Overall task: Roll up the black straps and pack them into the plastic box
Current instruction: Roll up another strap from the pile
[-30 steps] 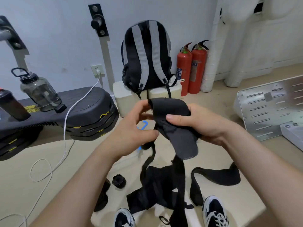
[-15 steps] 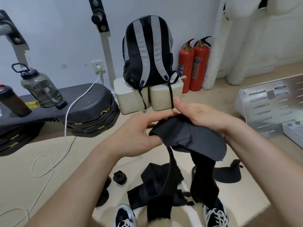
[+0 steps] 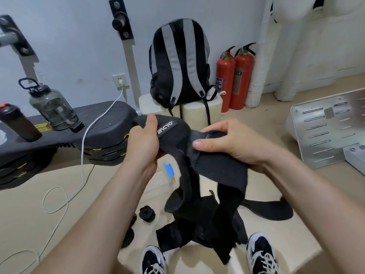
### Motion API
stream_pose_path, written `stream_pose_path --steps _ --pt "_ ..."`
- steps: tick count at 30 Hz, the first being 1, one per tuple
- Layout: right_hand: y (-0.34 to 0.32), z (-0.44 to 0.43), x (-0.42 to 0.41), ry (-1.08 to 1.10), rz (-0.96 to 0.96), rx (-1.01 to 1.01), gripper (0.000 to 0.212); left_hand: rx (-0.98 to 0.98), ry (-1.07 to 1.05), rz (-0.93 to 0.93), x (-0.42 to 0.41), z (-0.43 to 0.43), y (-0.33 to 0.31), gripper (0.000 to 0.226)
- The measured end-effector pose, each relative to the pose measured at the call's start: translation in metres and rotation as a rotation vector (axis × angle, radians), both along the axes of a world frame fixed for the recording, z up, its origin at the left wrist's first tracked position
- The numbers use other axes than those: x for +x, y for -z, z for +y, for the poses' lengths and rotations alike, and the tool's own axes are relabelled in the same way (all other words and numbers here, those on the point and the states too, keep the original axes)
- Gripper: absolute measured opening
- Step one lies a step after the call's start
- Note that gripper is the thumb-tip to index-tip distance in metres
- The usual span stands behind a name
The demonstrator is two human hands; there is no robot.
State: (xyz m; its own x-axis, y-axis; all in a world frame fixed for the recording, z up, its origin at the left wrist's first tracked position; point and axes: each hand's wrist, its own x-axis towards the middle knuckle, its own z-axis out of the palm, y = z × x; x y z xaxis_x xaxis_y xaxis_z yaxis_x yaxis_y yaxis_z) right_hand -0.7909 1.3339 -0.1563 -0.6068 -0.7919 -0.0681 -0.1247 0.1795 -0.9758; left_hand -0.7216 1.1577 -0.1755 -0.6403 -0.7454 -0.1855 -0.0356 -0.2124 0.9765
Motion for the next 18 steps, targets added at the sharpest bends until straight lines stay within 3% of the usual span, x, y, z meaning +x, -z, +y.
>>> stream_pose_path --steps 5,12,15,18 --pt "-0.008 0.019 -0.014 0.008 -0.039 -0.066 0.029 0.074 -0.05 0.063 -0.004 0.008 -0.002 0.027" --pt "-0.022 0.029 -0.013 -0.034 -0.05 -0.127 0.019 0.163 -0.213 0.082 -0.011 0.002 -0.005 0.027" --pt "-0.035 0.053 -0.023 0.135 -0.053 -0.267 0.025 0.244 -0.365 0.069 -0.008 -0.032 -0.004 0.027" --pt "-0.03 0.058 -0.029 0.211 -0.176 -0.398 0.031 0.225 -0.194 0.107 -0.009 -0.03 -0.004 0.036"
